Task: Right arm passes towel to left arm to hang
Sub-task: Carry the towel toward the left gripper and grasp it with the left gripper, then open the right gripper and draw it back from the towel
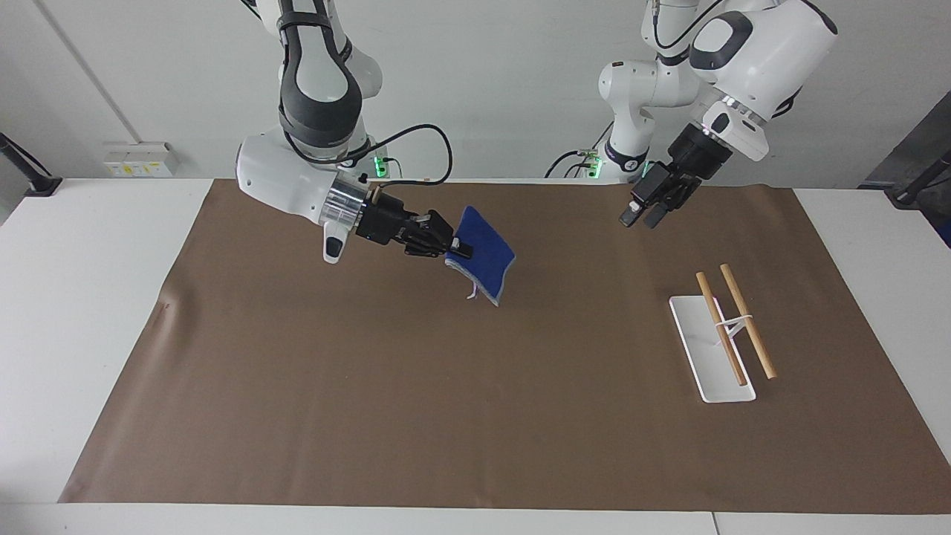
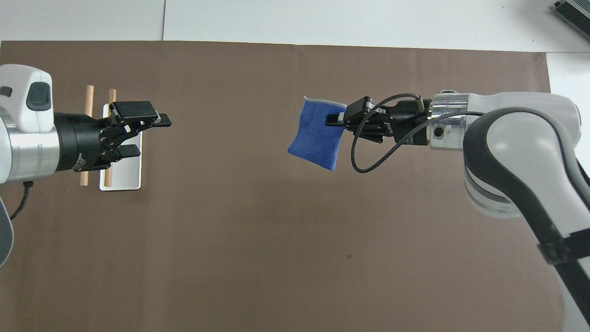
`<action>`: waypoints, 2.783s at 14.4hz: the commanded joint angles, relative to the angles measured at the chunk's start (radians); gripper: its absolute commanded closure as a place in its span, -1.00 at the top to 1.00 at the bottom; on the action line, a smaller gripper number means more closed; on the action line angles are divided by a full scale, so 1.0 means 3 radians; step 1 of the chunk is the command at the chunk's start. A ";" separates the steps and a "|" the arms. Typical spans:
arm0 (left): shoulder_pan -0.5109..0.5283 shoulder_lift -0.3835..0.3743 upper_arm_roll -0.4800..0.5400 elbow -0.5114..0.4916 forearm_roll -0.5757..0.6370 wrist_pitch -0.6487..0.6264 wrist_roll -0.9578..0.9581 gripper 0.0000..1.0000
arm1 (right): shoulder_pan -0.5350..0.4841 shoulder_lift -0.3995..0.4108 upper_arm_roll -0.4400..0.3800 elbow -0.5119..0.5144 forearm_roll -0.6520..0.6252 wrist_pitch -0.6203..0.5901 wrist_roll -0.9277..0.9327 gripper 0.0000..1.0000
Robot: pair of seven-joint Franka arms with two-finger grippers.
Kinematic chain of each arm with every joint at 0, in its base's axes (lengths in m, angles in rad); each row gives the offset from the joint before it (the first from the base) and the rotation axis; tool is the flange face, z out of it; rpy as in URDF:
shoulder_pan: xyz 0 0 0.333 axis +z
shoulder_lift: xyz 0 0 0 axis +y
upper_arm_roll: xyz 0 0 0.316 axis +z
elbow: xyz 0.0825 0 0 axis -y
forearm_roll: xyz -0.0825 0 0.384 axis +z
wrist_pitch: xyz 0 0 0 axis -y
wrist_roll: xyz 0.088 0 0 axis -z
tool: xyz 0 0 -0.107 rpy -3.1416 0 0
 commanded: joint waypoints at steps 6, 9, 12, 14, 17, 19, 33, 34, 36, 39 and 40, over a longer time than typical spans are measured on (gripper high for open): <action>-0.0581 -0.0110 0.0033 -0.0617 -0.0929 0.1060 -0.0058 1.00 | 0.0229 0.0026 0.0033 -0.0061 0.0536 0.0239 0.0290 -1.00; -0.0760 -0.0141 0.0033 -0.0817 -0.1399 0.1403 -0.0068 1.00 | 0.0270 0.0026 0.0033 -0.0061 0.0608 0.0249 0.0316 -1.00; -0.0960 -0.0115 0.0033 -0.0853 -0.1865 0.1776 -0.0078 1.00 | 0.0265 0.0026 0.0028 -0.0066 0.0602 0.0239 0.0322 -1.00; -0.1113 -0.0075 0.0033 -0.0843 -0.2217 0.2026 -0.0073 0.76 | 0.0270 0.0021 0.0033 -0.0066 0.0592 0.0249 0.0322 -1.00; -0.1287 0.0063 0.0028 -0.0802 -0.2449 0.2273 -0.0073 0.73 | 0.0265 0.0026 0.0027 -0.0066 0.0577 0.0249 0.0322 -1.00; -0.1287 0.0130 0.0028 -0.0751 -0.2535 0.2309 -0.0063 0.62 | 0.0270 0.0021 0.0027 -0.0071 0.0562 0.0249 0.0322 -1.00; -0.1252 0.0319 0.0043 -0.0475 -0.2505 0.2508 -0.0038 -1.00 | 0.0265 0.0021 0.0017 -0.0087 0.0404 0.0254 0.0327 0.30; -0.1257 0.0324 0.0043 -0.0470 -0.2505 0.2539 -0.0022 -1.00 | 0.0260 0.0021 0.0017 -0.0087 0.0256 0.0264 0.0301 0.99; -0.1247 0.0325 0.0043 -0.0470 -0.2500 0.2549 -0.0012 -1.00 | 0.0240 0.0021 0.0007 -0.0061 -0.0147 0.0371 0.0306 1.00; -0.1211 0.0360 0.0048 -0.0470 -0.2500 0.2651 0.0111 -1.00 | 0.0219 0.0000 -0.0008 -0.0036 -0.1107 0.0535 0.0357 1.00; -0.1211 0.0365 0.0048 -0.0475 -0.2500 0.2732 0.0116 -1.00 | 0.0214 -0.0015 -0.0023 -0.0030 -0.1399 0.0566 0.0418 1.00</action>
